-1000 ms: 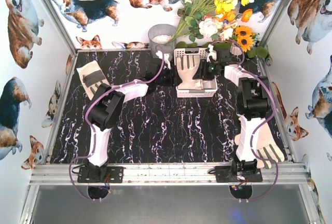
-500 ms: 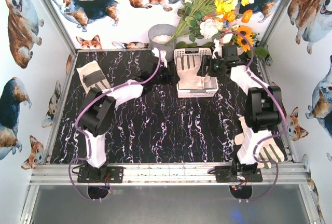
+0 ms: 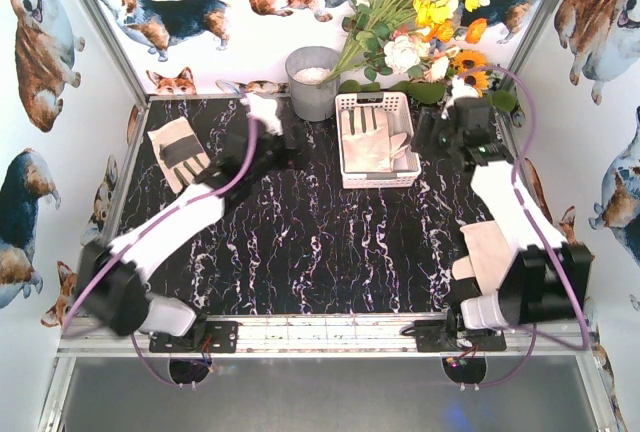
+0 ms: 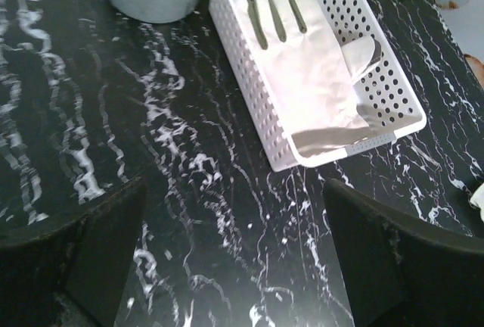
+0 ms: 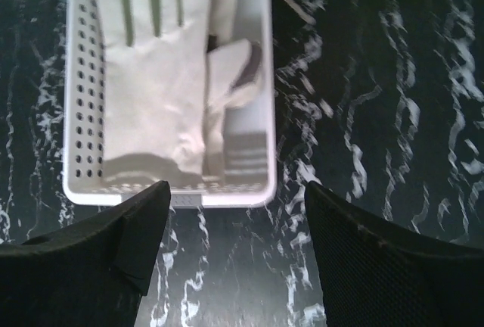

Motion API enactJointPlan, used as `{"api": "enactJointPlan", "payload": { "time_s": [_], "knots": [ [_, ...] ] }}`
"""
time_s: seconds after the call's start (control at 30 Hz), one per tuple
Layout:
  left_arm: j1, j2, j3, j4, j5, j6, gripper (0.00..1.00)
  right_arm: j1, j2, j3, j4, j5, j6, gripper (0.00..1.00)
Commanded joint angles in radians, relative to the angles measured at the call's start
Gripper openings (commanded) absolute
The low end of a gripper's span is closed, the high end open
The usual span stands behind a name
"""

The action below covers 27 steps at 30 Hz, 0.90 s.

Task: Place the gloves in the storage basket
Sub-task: Adjust the bin at the center of the board, then pick up the glove at the corner of the board.

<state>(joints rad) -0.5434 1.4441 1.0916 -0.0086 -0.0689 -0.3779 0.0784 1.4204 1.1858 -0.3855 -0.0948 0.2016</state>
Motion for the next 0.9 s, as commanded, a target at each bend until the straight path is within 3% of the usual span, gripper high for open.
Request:
{"api": "enactJointPlan", "payload": {
  "time_s": [0.0,0.17,0.3,0.4,0.6,0.87],
  "knots": [
    [0.029,-0.208,-0.082,-0.159,-0.1,-0.002,0.96,-0.008,-0.156,-0.073,-0.062,0.214,0.104,0.74],
    [0.159,-0.388,-0.163,-0.337,-0.05,0.036,1.0,-0.053,-0.323,-0.204,-0.194,0.338,0.205,0.77],
    [0.282,-0.496,-0.221,-0.437,-0.028,0.064,1.0,-0.089,-0.425,-0.307,-0.293,0.409,0.273,0.86],
    [0.339,-0.57,-0.258,-0.485,-0.043,0.092,1.0,-0.105,-0.451,-0.363,-0.316,0.392,0.288,0.83],
    [0.353,-0.675,-0.379,-0.504,-0.164,0.127,1.0,-0.149,-0.37,-0.422,-0.293,0.357,0.291,0.75],
    [0.353,-0.73,-0.383,-0.497,-0.231,0.121,1.0,-0.278,-0.156,-0.377,-0.269,0.281,0.27,0.72]
  ]
}}
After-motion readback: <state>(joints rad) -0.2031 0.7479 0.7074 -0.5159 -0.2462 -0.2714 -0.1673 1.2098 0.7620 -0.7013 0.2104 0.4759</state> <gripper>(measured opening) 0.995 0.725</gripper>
